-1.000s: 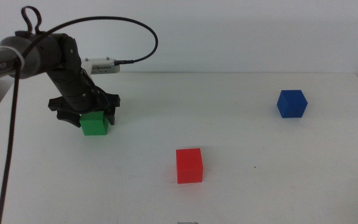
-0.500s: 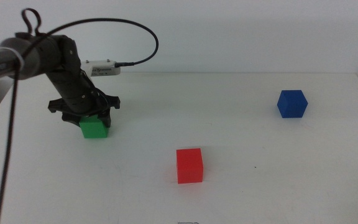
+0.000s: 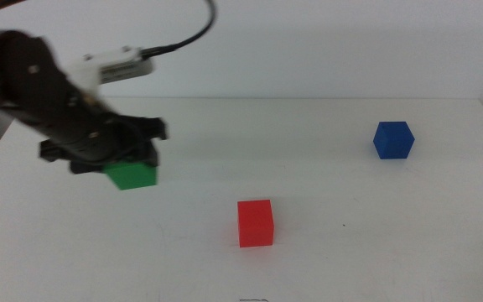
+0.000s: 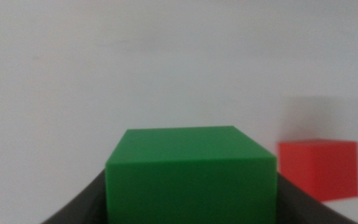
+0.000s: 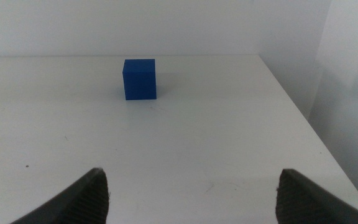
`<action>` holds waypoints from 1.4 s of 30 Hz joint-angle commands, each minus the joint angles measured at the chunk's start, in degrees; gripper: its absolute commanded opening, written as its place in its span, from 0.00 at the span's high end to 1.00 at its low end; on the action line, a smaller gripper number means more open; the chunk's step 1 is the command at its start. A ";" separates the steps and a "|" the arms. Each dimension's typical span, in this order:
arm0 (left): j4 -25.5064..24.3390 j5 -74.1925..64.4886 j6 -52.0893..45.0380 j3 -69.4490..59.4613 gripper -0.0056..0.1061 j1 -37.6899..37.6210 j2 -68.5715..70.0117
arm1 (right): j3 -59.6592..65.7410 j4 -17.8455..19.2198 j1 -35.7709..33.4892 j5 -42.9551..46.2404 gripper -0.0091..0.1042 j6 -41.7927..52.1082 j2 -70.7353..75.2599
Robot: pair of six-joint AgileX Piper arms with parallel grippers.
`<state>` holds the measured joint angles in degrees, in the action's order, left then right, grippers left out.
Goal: Stack red cubes first, then green, then blue cubes in a specific spot.
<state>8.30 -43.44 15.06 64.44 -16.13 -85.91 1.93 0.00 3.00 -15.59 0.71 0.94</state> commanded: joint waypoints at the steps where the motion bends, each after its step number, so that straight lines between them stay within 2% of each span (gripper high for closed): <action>1: -4.37 -0.46 7.45 3.91 0.69 -4.85 1.90 | -1.33 0.71 0.31 4.53 0.09 0.32 0.93; 7: -19.69 -5.13 26.28 13.26 0.69 -19.09 -4.03 | -1.33 0.71 0.31 4.53 0.09 0.32 0.93; 9: -23.01 -6.71 30.13 16.10 0.69 -22.87 -6.85 | -1.33 0.71 0.31 4.53 0.09 0.32 0.93; 11: -24.32 -7.11 31.46 18.02 0.69 -25.66 -9.47 | -1.33 0.71 0.31 4.53 0.09 0.32 0.93; 15: -23.69 -5.13 33.67 19.41 0.69 -27.74 -13.02 | -1.33 0.71 0.31 4.53 0.09 0.32 0.93; 19: -20.57 -2.55 34.01 19.41 0.69 -27.94 -14.90 | -1.33 0.71 0.31 4.53 0.09 0.32 0.93; 42: -21.06 -3.56 37.40 19.34 0.69 -29.07 -19.37 | -1.33 0.71 0.31 4.53 0.09 0.32 0.93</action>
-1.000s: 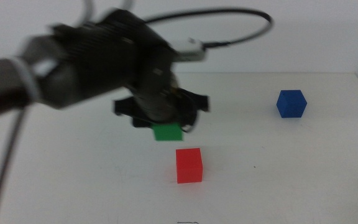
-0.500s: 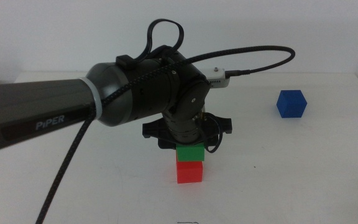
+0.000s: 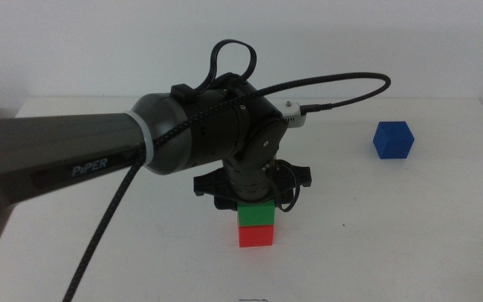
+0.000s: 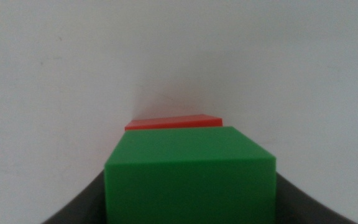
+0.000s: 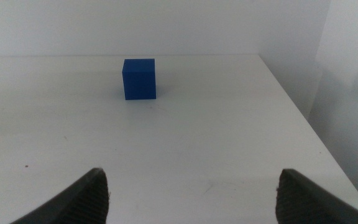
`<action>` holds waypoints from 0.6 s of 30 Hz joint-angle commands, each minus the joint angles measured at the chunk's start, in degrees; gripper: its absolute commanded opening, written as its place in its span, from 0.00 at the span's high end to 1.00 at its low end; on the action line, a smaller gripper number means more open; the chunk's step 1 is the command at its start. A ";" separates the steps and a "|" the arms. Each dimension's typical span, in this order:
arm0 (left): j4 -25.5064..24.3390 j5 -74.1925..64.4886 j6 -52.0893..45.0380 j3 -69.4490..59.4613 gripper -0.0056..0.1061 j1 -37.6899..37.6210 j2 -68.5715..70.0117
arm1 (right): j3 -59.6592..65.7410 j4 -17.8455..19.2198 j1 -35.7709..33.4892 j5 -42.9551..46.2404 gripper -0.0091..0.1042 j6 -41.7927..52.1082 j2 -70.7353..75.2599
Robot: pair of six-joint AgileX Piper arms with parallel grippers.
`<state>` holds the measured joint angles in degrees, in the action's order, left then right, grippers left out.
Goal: Stack red cubes first, then green, then blue cubes in a specific spot.
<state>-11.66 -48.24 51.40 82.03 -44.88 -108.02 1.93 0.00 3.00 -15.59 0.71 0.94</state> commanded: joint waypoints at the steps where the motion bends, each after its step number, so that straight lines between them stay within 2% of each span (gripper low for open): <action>1: -1.09 1.32 1.17 1.75 0.69 -0.33 2.61 | -1.33 0.71 0.31 4.53 0.09 0.32 0.93; 11: -0.99 1.47 1.82 1.75 0.66 -0.33 1.04 | -1.33 0.71 0.31 4.53 0.09 0.32 0.93; 12: -1.85 1.46 1.76 1.75 0.47 -0.33 1.04 | -1.33 0.71 0.31 4.53 0.09 0.32 0.93; 18: -2.16 1.58 0.63 1.75 0.28 -0.33 1.04 | -1.33 0.71 0.31 4.53 0.09 0.32 0.93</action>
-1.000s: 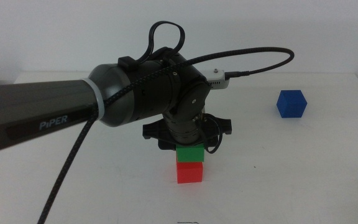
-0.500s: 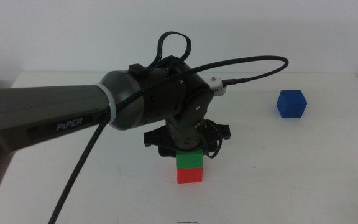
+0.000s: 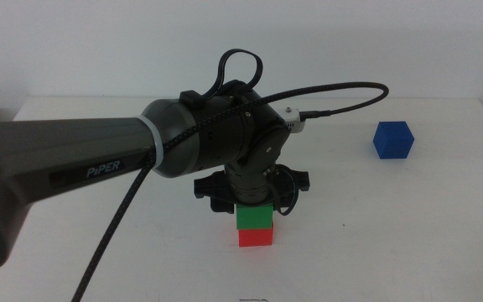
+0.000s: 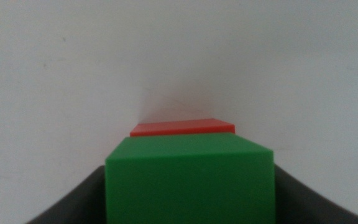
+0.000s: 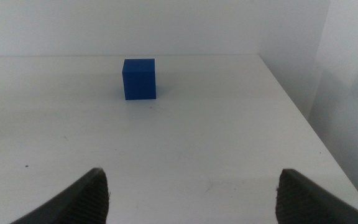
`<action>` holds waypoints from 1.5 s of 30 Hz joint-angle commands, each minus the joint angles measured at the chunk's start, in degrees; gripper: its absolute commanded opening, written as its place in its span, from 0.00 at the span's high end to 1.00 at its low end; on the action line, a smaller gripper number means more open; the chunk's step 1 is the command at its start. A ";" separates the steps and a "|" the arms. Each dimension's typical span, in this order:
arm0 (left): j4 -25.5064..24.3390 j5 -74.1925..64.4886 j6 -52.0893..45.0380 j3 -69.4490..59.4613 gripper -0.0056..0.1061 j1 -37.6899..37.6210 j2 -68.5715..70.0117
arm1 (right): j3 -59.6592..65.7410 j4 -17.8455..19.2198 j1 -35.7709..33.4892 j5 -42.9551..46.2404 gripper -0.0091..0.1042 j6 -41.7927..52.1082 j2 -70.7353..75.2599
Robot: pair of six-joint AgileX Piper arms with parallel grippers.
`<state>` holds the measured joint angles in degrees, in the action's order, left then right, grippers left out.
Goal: Stack red cubes first, then green, then blue cubes in a specific spot.
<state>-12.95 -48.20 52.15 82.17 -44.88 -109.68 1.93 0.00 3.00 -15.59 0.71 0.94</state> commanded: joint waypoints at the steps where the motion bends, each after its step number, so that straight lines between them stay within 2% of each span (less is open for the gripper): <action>1: -0.88 1.77 -0.19 1.62 0.25 -0.33 2.77 | -1.33 0.71 0.31 4.53 0.09 0.32 0.93; 5: -0.94 2.57 -1.74 1.62 0.11 -0.33 4.16 | -1.33 0.71 0.31 4.53 0.09 0.32 0.93; 10: -0.40 1.37 -5.93 1.62 0.11 -0.33 9.30 | -1.33 0.71 0.31 4.53 0.09 0.32 0.93; 14: -0.52 -4.97 -13.77 1.62 0.11 -0.21 17.55 | -1.33 0.71 0.31 4.53 0.09 0.32 0.93; 17: -1.08 -6.14 -26.39 1.55 0.11 0.56 24.47 | -1.33 0.71 0.31 4.53 0.09 0.32 0.93; 19: 4.41 -6.78 -35.42 1.55 0.11 2.97 29.18 | -1.33 0.71 0.31 4.53 0.09 0.32 0.93; 24: 23.81 -9.72 -62.03 0.02 0.11 15.16 42.31 | -1.33 0.71 0.31 4.53 0.09 0.32 0.93; 28: 33.72 -9.01 -71.90 -5.80 0.11 24.54 53.04 | -1.33 0.71 0.31 4.53 0.09 0.32 0.93; 33: 41.07 -8.61 -79.51 -10.99 0.11 32.26 62.38 | -1.33 0.71 0.31 4.53 0.09 0.32 0.93; 39: 46.90 -11.11 -80.80 -11.34 0.11 33.00 63.25 | -1.33 0.71 0.31 4.53 0.09 0.32 0.93; 42: 48.79 -11.16 -82.41 -11.34 0.11 33.00 63.25 | -1.33 0.71 0.31 4.53 0.09 0.32 0.93; 45: 48.60 -10.87 -82.42 -11.34 0.11 33.00 63.25 | -1.33 0.71 0.31 4.53 0.09 0.32 0.93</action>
<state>32.88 -62.30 -30.08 69.49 -11.88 -46.50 1.93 0.00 3.00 -15.59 0.71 0.94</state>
